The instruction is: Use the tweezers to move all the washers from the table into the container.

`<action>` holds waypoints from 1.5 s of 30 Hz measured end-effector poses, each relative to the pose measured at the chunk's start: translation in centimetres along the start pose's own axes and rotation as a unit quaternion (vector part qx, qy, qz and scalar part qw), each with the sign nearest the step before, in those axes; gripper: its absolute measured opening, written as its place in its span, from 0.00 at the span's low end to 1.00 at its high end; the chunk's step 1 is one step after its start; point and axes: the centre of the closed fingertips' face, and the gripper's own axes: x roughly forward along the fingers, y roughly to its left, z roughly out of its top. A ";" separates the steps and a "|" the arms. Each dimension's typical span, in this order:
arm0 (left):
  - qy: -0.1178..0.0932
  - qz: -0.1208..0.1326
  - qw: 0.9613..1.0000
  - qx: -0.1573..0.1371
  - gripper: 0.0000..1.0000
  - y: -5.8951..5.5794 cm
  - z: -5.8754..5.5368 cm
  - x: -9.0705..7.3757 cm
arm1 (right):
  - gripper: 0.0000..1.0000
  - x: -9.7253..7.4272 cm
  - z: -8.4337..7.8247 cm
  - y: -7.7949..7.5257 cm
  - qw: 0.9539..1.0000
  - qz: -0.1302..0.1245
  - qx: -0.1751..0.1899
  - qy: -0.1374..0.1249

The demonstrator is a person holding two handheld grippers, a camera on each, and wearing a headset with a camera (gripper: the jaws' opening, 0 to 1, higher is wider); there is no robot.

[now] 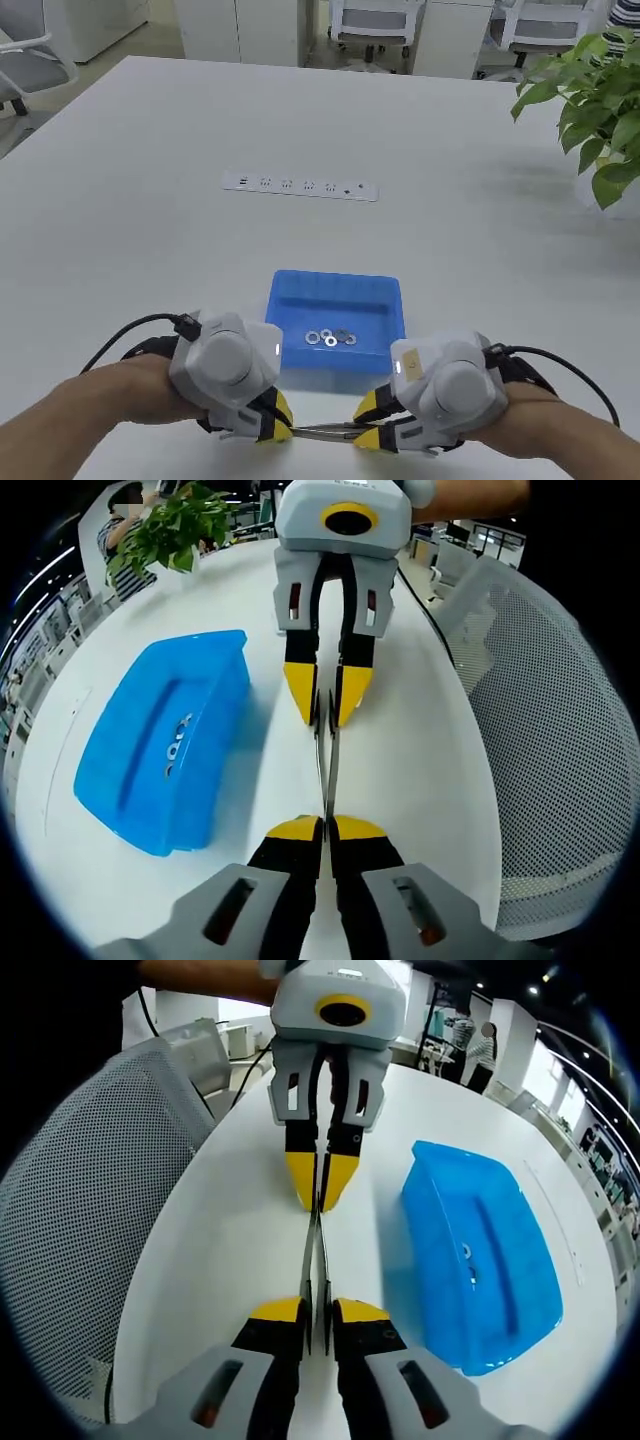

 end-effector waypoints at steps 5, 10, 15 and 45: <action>0.006 0.008 1.000 0.003 0.11 0.1 -0.2 -0.2 | 0.16 -0.5 0.2 -0.3 1.000 -0.016 0.017 -0.010; -0.003 0.020 1.000 -0.017 0.20 0.0 -0.5 -1.0 | 0.26 -1.8 0.3 -0.8 0.998 -0.048 0.047 -0.022; -0.050 0.040 0.995 -0.072 0.32 -0.1 0.2 -2.5 | 0.34 -4.1 0.6 -1.7 0.989 -0.099 0.095 -0.057; -0.201 0.184 0.948 -0.165 0.99 0.5 3.4 -10.3 | 1.00 -12.3 -1.4 -0.6 0.941 -0.233 0.205 -0.135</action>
